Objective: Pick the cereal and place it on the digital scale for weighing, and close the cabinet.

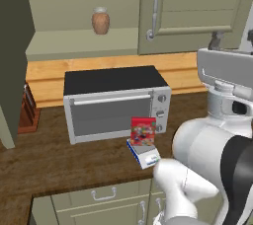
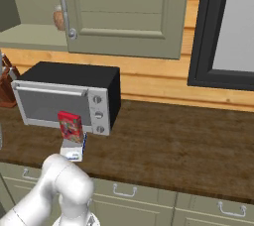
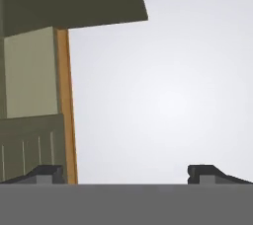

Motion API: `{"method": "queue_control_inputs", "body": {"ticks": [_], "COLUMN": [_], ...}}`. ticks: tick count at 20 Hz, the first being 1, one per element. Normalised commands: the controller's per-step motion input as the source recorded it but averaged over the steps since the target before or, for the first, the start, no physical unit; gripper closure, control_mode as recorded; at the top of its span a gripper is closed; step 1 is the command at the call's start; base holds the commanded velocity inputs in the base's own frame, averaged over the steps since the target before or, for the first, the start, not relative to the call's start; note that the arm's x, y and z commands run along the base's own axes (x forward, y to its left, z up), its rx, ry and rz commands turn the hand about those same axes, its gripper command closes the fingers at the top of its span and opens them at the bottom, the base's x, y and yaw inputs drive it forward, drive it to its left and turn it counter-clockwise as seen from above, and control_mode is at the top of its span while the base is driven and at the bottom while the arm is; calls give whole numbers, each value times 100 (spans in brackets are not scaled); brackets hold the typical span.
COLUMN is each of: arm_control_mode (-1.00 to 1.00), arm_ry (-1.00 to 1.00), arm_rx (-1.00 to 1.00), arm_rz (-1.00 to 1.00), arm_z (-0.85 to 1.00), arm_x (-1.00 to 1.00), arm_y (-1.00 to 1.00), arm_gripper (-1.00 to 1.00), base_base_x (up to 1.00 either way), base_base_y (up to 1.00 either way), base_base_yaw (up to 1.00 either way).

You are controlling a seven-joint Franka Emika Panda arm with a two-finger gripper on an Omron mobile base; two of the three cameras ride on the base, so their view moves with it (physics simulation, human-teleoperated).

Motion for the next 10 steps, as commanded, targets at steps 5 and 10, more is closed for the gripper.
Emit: {"method": "queue_control_inputs", "body": {"ticks": [5,10], "arm_control_mode": [-100,-100], "arm_ry": [-5,4], "arm_rx": [12,15], "arm_rz": [-10,-1], "arm_z": [-19,-2], "arm_x": [-100,-100], "arm_y": [82,13], "arm_gripper": [-100,-100], "base_base_x": [0,0], "base_base_y": [0,0], "base_base_yaw": [0,0]}}
